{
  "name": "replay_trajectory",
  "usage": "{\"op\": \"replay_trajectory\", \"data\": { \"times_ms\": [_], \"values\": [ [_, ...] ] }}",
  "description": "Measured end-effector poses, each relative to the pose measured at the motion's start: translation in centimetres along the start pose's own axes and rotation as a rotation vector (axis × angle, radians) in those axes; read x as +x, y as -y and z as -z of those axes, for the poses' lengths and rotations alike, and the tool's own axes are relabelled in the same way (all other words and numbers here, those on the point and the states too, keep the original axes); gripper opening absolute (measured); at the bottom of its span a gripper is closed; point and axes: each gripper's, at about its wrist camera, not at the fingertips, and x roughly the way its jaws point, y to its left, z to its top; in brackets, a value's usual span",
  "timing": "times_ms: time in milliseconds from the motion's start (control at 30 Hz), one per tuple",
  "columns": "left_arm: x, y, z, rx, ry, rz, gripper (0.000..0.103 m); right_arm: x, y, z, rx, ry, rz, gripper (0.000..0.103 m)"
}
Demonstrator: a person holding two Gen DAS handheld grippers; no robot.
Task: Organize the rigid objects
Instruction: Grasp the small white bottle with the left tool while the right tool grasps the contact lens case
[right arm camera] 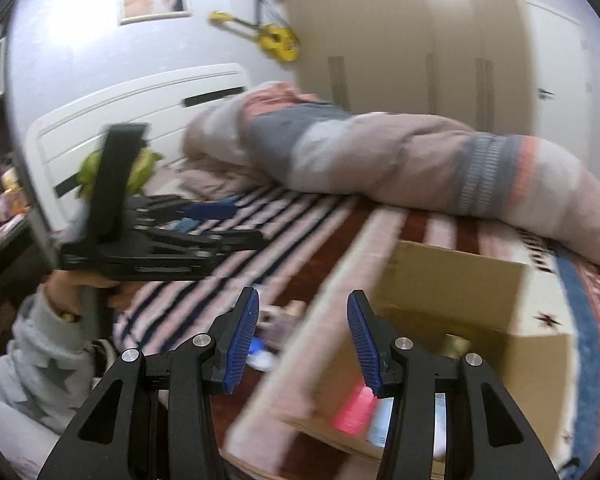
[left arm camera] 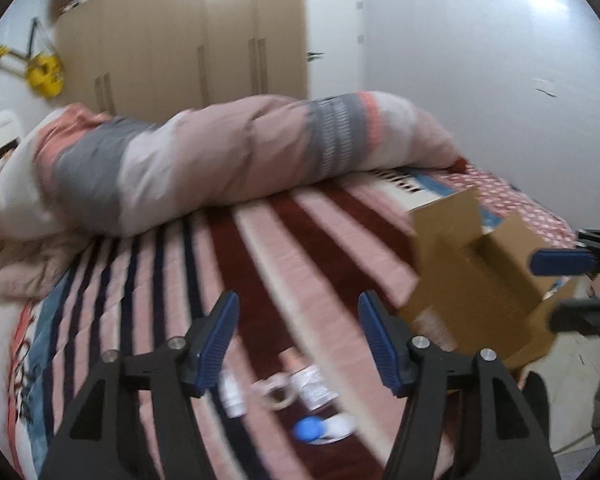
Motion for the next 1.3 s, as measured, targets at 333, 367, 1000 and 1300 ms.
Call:
{"op": "replay_trajectory", "data": {
  "times_ms": [333,367,1000,1300],
  "values": [
    [6.4,-6.3,8.1,-0.098,-0.163,-0.038,0.059,11.5,-6.1,3.8,-0.040,-0.209,-0.108,0.043],
    [7.2,-6.6,8.7,-0.106,-0.182,-0.039,0.059,12.8,-6.1,4.6,-0.041,-0.238,-0.089,0.043],
    [14.6,-7.9,11.8,-0.211,-0.275,0.023,0.022,21.7,-5.2,10.4,-0.159,-0.414,-0.117,0.043],
    [14.2,-7.9,11.3,-0.221,-0.259,0.005,0.022,22.7,-6.5,10.1,-0.190,-0.385,-0.024,0.028]
  ]
}}
